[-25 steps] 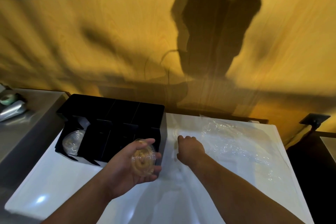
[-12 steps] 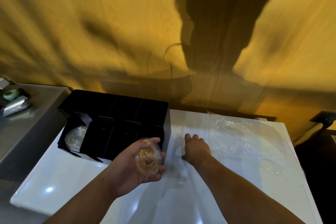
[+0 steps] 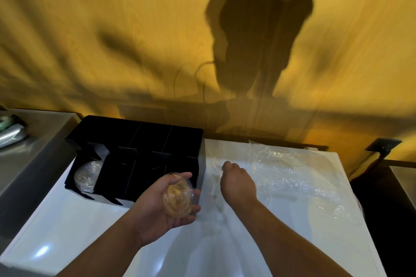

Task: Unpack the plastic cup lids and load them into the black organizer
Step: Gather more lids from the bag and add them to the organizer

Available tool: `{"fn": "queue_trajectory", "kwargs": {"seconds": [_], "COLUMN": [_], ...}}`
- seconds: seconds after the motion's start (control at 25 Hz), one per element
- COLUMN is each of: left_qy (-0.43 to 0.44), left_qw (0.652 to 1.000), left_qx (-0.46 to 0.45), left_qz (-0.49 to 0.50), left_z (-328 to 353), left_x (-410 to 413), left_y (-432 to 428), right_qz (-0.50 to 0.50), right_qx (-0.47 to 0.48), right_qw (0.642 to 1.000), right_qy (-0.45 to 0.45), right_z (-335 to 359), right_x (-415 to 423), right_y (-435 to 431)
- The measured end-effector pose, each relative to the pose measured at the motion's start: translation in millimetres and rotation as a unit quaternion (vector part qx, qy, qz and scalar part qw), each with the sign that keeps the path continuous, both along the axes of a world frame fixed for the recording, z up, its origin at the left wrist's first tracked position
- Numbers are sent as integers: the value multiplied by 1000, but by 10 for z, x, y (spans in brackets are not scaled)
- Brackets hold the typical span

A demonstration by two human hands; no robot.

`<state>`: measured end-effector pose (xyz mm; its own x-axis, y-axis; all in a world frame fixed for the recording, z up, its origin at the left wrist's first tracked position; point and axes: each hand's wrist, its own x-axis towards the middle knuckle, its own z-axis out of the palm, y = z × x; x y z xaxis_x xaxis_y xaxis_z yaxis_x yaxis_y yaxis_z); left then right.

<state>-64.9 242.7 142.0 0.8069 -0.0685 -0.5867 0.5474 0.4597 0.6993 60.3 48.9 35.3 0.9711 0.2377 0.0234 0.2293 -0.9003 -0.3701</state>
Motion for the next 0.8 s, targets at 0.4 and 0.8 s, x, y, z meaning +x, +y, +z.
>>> {"fn": "queue_trajectory", "kwargs": {"seconds": [0.4,0.8], "left_qy": [5,-29], "left_qw": [1000,997], "left_qx": [-18,-37], "left_qz": [25,-60], "left_z": [147,243], "left_x": [-7,50], "left_y": [-154,-286], "right_qz": [-18,80], "right_qx": [497,390], "right_qw": [841,892], "right_qy": [212,214], "right_z": [1161,1161], "right_x": [-434,-603], "right_y": [-144,-14]}}
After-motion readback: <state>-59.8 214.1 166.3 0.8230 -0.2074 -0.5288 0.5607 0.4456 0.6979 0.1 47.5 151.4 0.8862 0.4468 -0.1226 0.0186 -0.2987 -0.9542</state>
